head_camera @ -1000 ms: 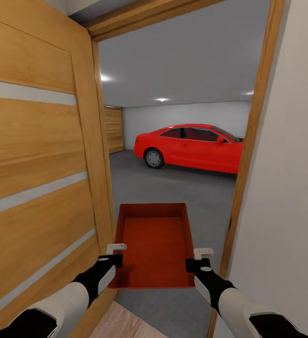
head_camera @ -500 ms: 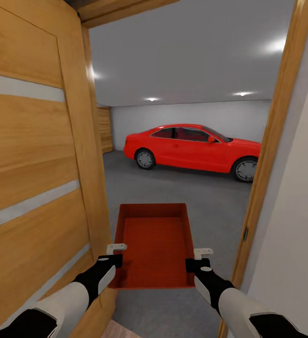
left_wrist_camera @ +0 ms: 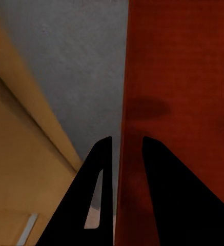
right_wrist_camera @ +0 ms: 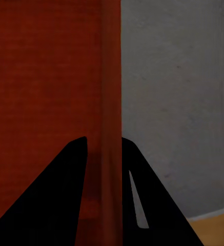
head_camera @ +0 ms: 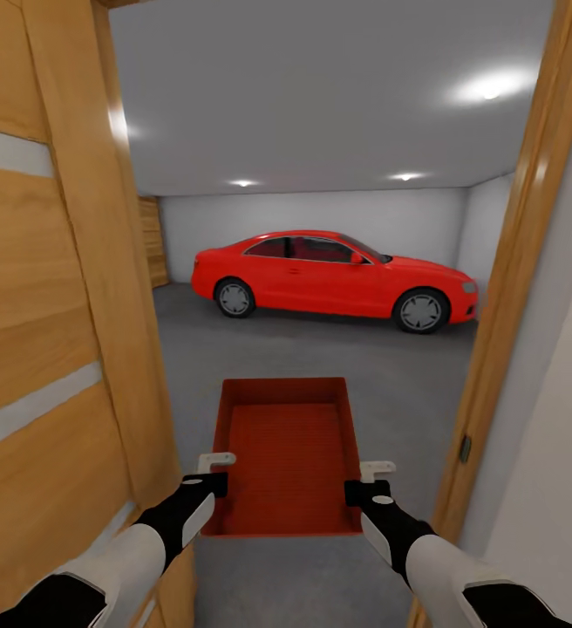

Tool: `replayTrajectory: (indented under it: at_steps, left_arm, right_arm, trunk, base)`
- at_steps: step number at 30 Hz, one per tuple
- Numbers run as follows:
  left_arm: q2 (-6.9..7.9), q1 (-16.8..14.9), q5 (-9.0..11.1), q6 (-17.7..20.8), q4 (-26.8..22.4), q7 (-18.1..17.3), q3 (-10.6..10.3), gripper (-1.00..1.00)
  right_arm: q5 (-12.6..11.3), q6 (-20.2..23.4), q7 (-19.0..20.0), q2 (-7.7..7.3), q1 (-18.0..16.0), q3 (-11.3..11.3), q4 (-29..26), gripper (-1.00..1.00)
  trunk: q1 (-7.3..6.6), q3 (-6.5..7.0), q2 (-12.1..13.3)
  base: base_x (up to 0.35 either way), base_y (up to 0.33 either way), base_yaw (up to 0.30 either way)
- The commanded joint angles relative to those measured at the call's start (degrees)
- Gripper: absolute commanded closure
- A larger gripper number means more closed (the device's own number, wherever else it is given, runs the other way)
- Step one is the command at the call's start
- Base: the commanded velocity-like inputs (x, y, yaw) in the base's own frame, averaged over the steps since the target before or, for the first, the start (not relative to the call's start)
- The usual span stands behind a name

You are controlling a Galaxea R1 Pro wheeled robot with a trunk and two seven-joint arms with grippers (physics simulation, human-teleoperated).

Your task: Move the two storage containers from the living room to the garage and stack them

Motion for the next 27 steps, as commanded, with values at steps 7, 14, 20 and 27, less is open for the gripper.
replayTrajectory:
  at_steps: [7, 14, 20, 27]
  left_arm:
    - [1.91, -0.08, -1.30, -0.73, -0.32, 1.13, 2.95, 1.00]
    - [1.94, -0.08, -1.30, -0.82, -0.39, 1.13, 2.94, 1.00]
    - [1.98, -0.08, -1.30, -0.82, -0.47, 1.13, 2.94, 1.00]
    - [1.99, -0.08, -1.30, -0.82, -0.66, 1.19, 2.85, 1.00]
  right_arm:
    - [-0.55, -0.10, 0.31, 0.02, -0.03, 0.30, 0.20, 1.00]
    - [-0.55, -0.10, 0.31, 0.03, -0.03, 0.30, 0.20, 1.00]
    - [-0.55, -0.10, 0.31, 0.05, -0.03, 0.30, 0.20, 1.00]
    - [-0.55, -0.13, 0.35, -0.02, -0.03, 0.30, 0.20, 1.00]
  trunk:
    - [0.05, -0.10, -0.09]
    - [0.05, -0.10, -0.09]
    - [0.05, -0.10, -0.09]
    - [0.05, -0.10, -0.09]
  base:
    - [0.286, 0.241, -0.287]
    - [0.286, 0.240, -0.287]
    - [0.262, 0.190, -0.286]
    - [0.061, 0.038, -0.084]
